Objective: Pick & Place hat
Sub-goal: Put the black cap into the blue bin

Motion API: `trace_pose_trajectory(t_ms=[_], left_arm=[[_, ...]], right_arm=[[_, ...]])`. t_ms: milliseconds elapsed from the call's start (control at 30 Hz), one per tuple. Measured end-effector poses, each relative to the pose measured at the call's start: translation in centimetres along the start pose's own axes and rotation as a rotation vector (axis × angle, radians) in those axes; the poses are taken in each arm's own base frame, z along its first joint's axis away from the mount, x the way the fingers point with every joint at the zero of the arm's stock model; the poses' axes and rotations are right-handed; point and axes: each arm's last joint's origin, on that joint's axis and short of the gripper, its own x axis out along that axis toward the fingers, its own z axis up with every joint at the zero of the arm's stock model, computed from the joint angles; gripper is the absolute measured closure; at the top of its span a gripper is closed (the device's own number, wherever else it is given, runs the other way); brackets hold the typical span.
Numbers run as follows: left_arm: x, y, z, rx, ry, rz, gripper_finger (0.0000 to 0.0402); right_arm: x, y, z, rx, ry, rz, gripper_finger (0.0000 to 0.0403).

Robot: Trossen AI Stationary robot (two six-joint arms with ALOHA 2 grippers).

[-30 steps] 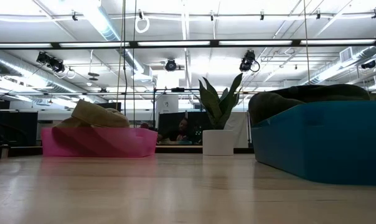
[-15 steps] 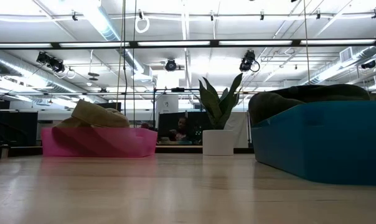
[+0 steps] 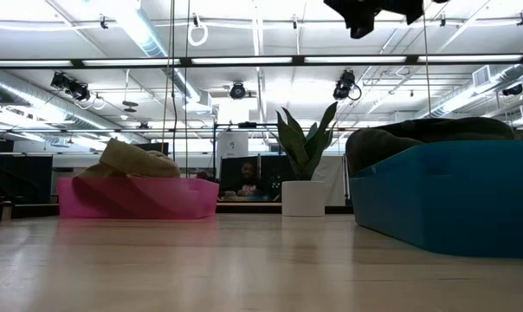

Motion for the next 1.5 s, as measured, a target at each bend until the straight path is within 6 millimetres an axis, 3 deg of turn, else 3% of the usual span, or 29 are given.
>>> trace_pose_trajectory(t_ms=[267, 467, 767, 1333, 1500], left_arm=[[1.5, -1.6, 0.6, 0.150, 0.057, -0.008, 0.0391], [2.6, -2.6, 0.6, 0.214, 0.091, -0.024, 0.0391], [2.6, -4.1, 0.1, 0.159, 0.120, -0.108, 0.0391], [2.5, -4.8, -0.4, 0.156, 0.179, -0.145, 0.0391], [2.5, -4.8, -0.5, 0.160, 0.185, -0.146, 0.0391]], right_arm=[[2.9, -1.1, 0.4, 0.061, 0.119, 0.038, 0.0021], [4.8, -0.5, 0.4, 0.049, 0.163, 0.129, 0.0021], [3.6, 1.5, 1.0, 0.004, 0.081, 0.245, 0.0021], [3.1, 2.8, 0.6, -0.045, 0.082, 0.329, 0.0022], [3.7, 2.5, 0.5, -0.048, 0.050, 0.314, 0.0062]])
